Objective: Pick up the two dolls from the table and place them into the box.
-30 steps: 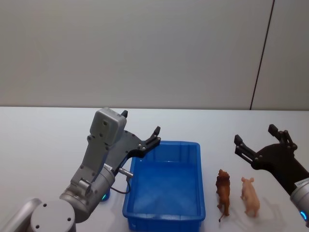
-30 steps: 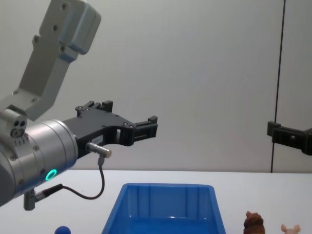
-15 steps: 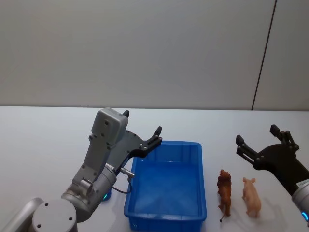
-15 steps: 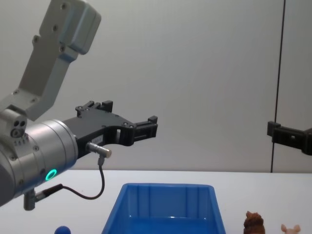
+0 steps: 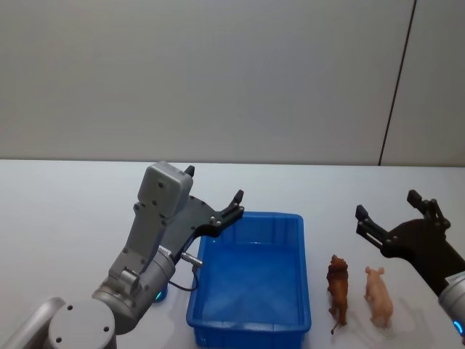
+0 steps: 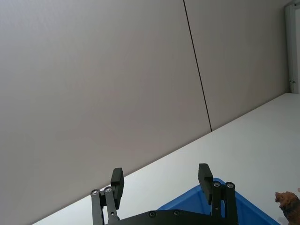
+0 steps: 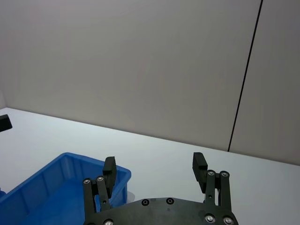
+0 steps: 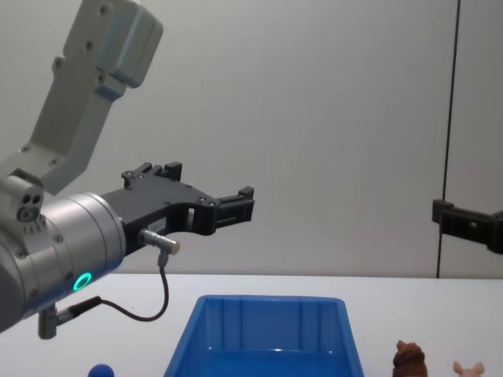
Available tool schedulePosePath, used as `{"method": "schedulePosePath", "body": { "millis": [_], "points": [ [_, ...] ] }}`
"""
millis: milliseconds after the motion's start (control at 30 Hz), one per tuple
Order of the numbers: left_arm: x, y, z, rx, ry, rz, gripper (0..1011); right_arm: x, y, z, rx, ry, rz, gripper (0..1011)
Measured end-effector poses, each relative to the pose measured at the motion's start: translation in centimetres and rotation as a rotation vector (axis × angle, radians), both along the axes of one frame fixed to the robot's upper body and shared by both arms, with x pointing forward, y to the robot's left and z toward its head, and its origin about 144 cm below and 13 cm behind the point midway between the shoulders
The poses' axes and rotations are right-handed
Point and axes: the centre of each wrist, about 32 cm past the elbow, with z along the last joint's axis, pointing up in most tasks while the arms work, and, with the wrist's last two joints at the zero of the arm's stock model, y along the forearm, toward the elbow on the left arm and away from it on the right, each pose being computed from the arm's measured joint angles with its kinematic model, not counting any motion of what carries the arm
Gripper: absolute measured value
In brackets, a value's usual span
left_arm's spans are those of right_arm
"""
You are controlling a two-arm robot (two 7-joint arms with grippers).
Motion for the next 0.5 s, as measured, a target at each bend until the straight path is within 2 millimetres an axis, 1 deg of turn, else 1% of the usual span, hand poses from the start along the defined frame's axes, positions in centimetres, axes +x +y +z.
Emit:
{"method": "schedulePosePath", "body": {
  "millis": [500],
  "points": [
    [0.0, 0.0, 0.0, 0.0, 0.0, 0.0, 1001, -0.5, 0.7, -1.1, -0.024, 0.122, -0.099, 1001]
  ]
}}
